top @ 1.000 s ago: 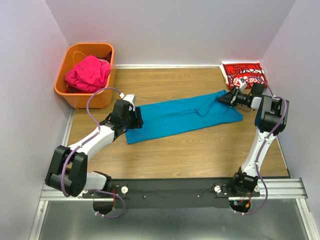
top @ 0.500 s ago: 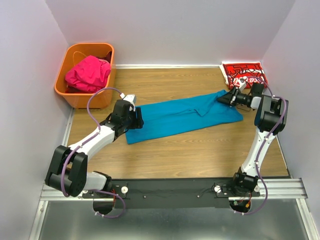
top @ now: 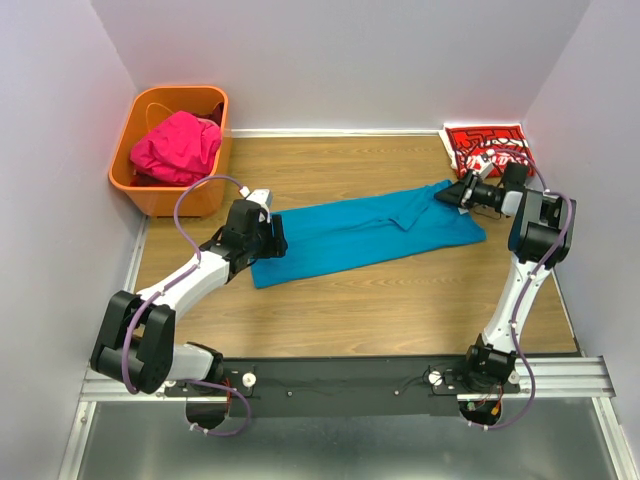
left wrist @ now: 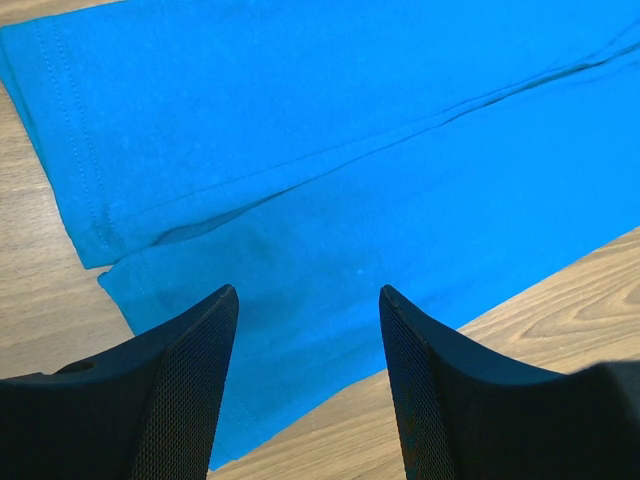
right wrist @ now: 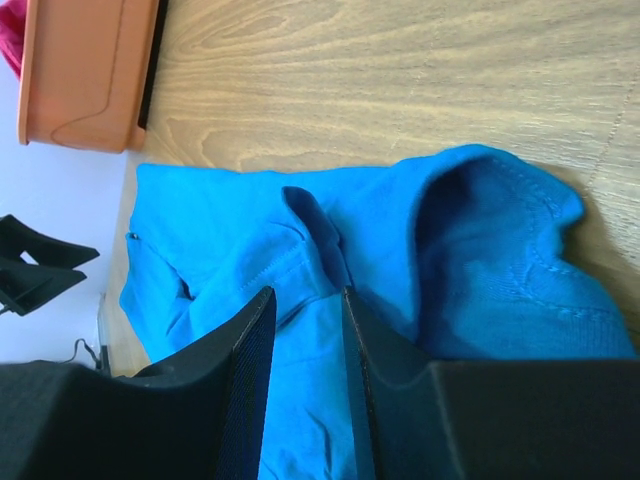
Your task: Fold and stack the t-shirts
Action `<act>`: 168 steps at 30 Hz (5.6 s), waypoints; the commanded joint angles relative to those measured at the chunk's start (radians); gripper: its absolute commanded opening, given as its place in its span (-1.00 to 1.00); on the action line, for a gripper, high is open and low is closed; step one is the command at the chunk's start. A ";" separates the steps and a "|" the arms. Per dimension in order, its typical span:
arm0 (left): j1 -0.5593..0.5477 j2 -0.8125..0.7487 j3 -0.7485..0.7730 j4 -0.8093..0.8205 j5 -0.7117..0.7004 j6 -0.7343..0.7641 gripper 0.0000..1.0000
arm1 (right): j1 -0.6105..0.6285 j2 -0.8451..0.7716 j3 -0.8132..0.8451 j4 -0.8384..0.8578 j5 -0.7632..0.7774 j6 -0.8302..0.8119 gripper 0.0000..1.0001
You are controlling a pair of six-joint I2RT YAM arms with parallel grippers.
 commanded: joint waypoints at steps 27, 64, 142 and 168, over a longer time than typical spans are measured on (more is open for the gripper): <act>-0.011 0.108 0.075 0.010 -0.014 0.000 0.33 | 0.196 -0.212 -0.069 0.143 0.221 0.251 -0.05; -0.016 0.589 0.549 -0.219 -0.036 0.115 0.18 | 0.127 -0.617 -0.634 0.139 0.652 0.431 -0.09; -0.322 -0.205 -0.106 -0.237 0.022 -0.238 0.18 | 1.041 -0.999 -0.916 -0.549 1.113 0.665 -0.31; -0.384 0.021 -0.067 -0.250 0.099 -0.233 0.18 | 1.041 -1.024 -0.819 -0.753 1.169 0.724 -0.14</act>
